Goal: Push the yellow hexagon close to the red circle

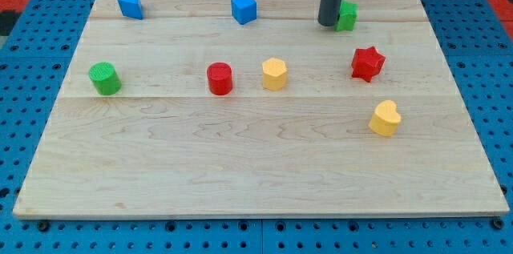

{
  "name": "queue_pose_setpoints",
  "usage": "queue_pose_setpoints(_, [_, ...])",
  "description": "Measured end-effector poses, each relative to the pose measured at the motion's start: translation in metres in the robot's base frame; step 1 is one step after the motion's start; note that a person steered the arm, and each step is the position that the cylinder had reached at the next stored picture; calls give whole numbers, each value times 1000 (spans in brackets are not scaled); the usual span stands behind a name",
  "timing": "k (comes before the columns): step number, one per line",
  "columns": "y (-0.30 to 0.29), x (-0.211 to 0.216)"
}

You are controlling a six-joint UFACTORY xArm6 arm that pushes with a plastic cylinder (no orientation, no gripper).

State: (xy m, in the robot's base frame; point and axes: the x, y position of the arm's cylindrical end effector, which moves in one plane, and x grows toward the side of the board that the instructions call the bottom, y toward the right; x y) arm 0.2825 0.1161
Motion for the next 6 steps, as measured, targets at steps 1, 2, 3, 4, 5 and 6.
queue_pose_setpoints(1, [-22,28])
queue_pose_setpoints(2, [-39,93])
queue_pose_setpoints(3, [-73,119])
queue_pose_setpoints(4, [-114,125])
queue_pose_setpoints(5, [-151,140])
queue_pose_setpoints(6, [-216,156])
